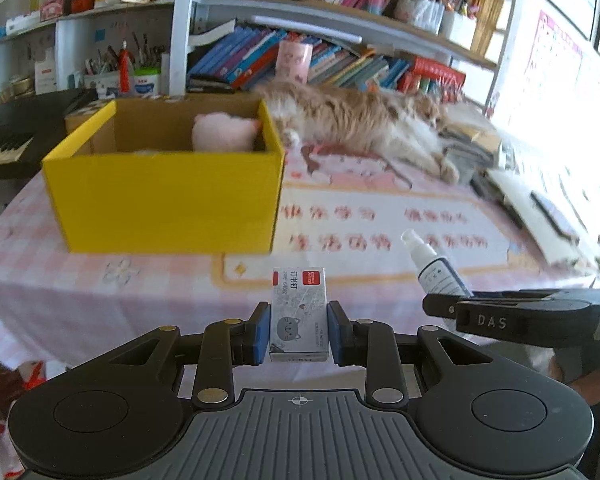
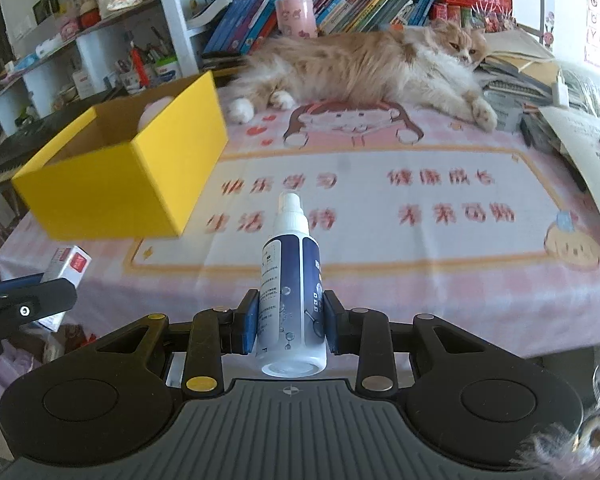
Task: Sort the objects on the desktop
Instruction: 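Carry the medicine box with the left tool while the right tool carries the spray bottle, then lower both tools into the yellow box and open them to drop both items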
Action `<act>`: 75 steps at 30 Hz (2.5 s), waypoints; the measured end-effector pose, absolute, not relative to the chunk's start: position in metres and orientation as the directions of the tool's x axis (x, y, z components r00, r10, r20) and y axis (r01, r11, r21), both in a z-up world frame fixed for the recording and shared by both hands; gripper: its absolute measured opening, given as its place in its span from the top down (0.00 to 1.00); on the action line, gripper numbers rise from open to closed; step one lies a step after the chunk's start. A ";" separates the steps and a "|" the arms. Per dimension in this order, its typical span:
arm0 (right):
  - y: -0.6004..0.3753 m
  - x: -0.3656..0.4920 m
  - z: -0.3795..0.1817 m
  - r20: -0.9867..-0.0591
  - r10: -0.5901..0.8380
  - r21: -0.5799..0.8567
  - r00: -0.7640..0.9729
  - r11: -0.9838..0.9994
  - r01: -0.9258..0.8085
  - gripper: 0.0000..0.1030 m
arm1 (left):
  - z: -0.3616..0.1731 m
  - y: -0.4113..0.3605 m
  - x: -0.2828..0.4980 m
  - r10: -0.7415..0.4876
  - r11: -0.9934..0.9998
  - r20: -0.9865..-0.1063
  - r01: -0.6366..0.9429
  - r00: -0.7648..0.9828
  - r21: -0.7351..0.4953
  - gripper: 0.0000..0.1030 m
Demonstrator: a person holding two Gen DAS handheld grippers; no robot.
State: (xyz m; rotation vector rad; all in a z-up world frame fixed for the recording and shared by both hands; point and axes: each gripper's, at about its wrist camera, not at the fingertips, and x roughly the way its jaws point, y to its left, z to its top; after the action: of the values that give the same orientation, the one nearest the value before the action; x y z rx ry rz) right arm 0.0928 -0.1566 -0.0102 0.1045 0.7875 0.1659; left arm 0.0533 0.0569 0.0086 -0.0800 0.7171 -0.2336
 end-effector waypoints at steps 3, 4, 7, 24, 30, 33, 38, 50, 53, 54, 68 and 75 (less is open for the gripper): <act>-0.146 0.077 -0.016 -0.708 0.196 0.160 0.679 0.980 -0.116 0.71 | 0.005 0.067 0.039 -0.226 0.974 -0.654 0.170 0.722 -0.149 0.73; -0.143 0.073 -0.018 -0.712 0.200 0.162 0.673 0.979 -0.120 0.71 | 0.005 0.070 0.034 -0.218 0.976 -0.657 0.161 0.722 -0.147 0.73; -0.131 0.064 -0.022 -0.723 0.223 0.175 0.654 0.975 -0.140 0.71 | 0.004 0.081 0.021 -0.194 0.981 -0.662 0.128 0.724 -0.147 0.73; -0.083 0.047 -0.014 -0.712 0.317 0.131 0.627 0.937 -0.325 0.71 | 0.009 0.104 -0.001 -0.152 0.986 -0.643 0.069 0.750 -0.152 0.73; -0.077 0.045 -0.008 -0.693 0.317 0.102 0.647 0.932 -0.348 0.71 | 0.011 0.107 0.000 -0.154 0.986 -0.624 0.074 0.766 -0.152 0.73; -0.073 0.044 -0.005 -0.685 0.322 0.092 0.653 0.928 -0.361 0.71 | 0.013 0.109 0.000 -0.154 0.986 -0.618 0.080 0.771 -0.147 0.73; -0.068 0.045 -0.003 -0.678 0.331 0.089 0.657 0.924 -0.373 0.71 | 0.014 0.111 0.000 -0.152 0.986 -0.616 0.081 0.773 -0.143 0.73; -0.053 0.051 0.002 -0.674 0.352 0.078 0.650 0.908 -0.412 0.71 | 0.016 0.124 0.004 -0.127 0.988 -0.607 0.042 0.784 -0.151 0.73; -0.049 0.054 0.003 -0.675 0.360 0.066 0.644 0.899 -0.434 0.71 | 0.016 0.126 0.008 -0.123 0.986 -0.606 0.030 0.786 -0.161 0.73; -0.048 0.054 0.004 -0.671 0.363 0.061 0.646 0.896 -0.440 0.71 | 0.017 0.127 0.010 -0.121 0.986 -0.603 0.028 0.788 -0.162 0.73; -0.037 0.121 0.063 -0.492 0.482 0.080 0.725 0.854 -0.514 0.71 | 0.053 0.136 0.081 -0.037 0.994 -0.497 -0.017 0.867 -0.105 0.73; -0.030 0.174 0.087 -0.421 0.530 0.072 0.736 0.829 -0.555 0.71 | 0.063 0.137 0.123 0.006 0.997 -0.474 -0.045 0.880 -0.071 0.73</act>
State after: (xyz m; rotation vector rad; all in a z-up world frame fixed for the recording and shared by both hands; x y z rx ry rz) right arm 0.1743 -0.0296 0.0867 -0.0594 0.4440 0.5963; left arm 0.1226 0.1375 0.0633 -0.0803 0.4936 0.0263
